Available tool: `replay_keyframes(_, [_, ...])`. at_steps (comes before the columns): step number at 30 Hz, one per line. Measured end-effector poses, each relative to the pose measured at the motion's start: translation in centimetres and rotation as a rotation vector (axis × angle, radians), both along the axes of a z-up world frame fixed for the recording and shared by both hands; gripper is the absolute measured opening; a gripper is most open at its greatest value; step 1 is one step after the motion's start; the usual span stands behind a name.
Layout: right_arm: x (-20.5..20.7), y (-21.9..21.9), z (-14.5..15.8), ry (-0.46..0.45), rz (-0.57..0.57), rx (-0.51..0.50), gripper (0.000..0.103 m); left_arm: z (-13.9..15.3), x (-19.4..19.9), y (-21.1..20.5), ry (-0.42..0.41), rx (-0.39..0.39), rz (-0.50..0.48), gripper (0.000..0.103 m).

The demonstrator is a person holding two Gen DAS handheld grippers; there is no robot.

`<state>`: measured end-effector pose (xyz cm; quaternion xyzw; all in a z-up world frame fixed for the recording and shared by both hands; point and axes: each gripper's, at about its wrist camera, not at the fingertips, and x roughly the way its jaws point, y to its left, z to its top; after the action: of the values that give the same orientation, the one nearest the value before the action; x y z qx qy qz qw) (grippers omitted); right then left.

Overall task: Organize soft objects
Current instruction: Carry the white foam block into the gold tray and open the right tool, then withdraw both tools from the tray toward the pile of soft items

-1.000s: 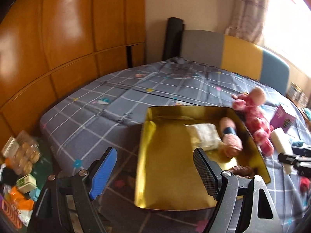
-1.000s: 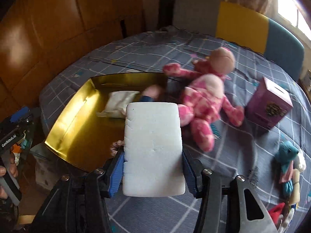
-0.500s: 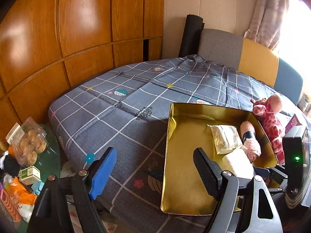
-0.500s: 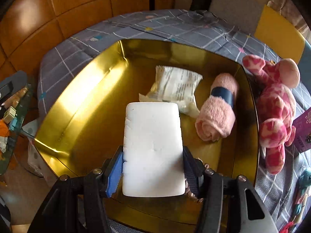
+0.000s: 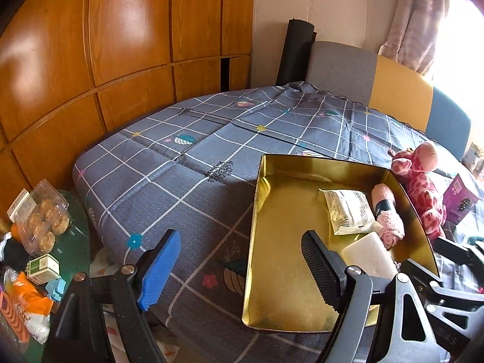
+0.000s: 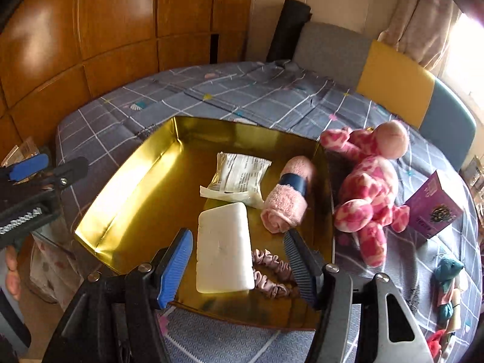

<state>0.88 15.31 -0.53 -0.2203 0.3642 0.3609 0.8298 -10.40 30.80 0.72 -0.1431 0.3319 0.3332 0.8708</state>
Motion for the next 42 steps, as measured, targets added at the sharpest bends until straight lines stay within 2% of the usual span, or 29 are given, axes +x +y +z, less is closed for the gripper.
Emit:
replay_keyframes(12, [-1.5, -1.7, 2.3, -0.041, -0.009, 0.049, 0.064, 0.7, 0.2, -1.6, -0.002, 0.013, -0.034, 0.083])
replay_keyframes(18, [-1.3, -2.8, 2.7, -0.053, -0.029, 0.057, 0.064, 1.0, 0.5, -2.5, 0.002, 0.018, -0.057, 0.083])
replay_keyframes(23, [-0.1, -5.0, 2.4, -0.047, -0.085, 0.049, 0.064, 1.2, 1.4, -4.0, 0.001, 0.015, -0.118, 0.083])
replay_keyframes(31, [3.1, -12.0, 0.8, -0.022, -0.247, 0.002, 0.064, 1.5, 4.2, -8.5, 0.016, 0.022, -0.286, 0.083])
replay_keyframes(35, [4.7, -16.8, 0.2, -0.020, -0.332, -0.026, 0.064, 1.6, 5.9, -11.1, 0.018, -0.003, -0.389, 0.083])
replay_keyframes(42, [7.4, -25.5, -0.3, -0.009, -0.498, -0.068, 0.064, 1.8, 8.5, -15.9, 0.027, 0.000, -0.527, 0.083])
